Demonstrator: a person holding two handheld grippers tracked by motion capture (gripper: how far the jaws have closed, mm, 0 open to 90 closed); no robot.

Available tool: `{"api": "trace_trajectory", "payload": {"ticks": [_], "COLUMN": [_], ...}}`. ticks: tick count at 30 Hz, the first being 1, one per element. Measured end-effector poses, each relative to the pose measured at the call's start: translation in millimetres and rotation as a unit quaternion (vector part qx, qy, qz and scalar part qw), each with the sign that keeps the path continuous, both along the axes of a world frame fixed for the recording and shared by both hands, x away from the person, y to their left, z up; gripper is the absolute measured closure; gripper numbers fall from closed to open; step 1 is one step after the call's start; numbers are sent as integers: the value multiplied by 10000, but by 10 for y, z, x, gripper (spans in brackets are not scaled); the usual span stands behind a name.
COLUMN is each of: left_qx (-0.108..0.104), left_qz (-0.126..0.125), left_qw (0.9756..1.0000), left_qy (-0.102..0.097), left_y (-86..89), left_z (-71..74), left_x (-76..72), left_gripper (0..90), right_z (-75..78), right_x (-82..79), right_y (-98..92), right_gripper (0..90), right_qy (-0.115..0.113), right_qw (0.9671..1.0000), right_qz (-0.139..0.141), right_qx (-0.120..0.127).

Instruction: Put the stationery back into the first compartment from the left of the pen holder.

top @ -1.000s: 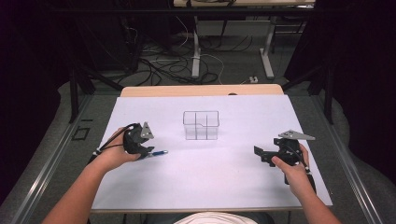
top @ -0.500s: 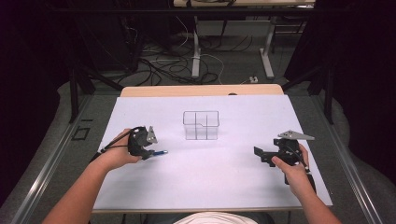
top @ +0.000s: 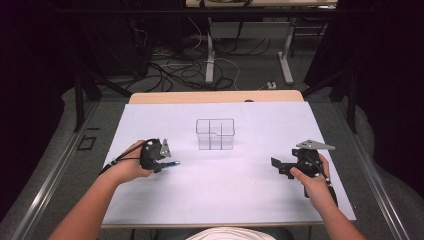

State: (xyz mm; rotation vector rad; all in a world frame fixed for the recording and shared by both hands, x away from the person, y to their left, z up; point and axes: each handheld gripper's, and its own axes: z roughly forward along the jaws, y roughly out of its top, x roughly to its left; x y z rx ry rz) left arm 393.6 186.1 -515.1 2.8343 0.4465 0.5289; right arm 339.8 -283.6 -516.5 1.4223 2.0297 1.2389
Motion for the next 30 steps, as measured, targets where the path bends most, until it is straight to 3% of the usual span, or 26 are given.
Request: {"api": "trace_trajectory", "payload": {"ticks": [10,21,30], "left_qx": [164,360,371], "left_qz": [-117,-175,-221], "left_qw": [9997,9991,9989], "left_qy": [150,167,183], "left_y": [-32,-53,-61], "left_z": [-97,-145,-150], "left_x": [0,12,15], "left_gripper": [600,646,675], "right_z": [-9,-16,-23], "right_x": [7,12,16], "right_y": [0,14,20], "right_gripper": [59,61,61], "right_qy": [16,46,25], "right_qw": [10000,10000,9999], "right_qz": [30,57,84], "right_qx": [1,-42,-67]}}
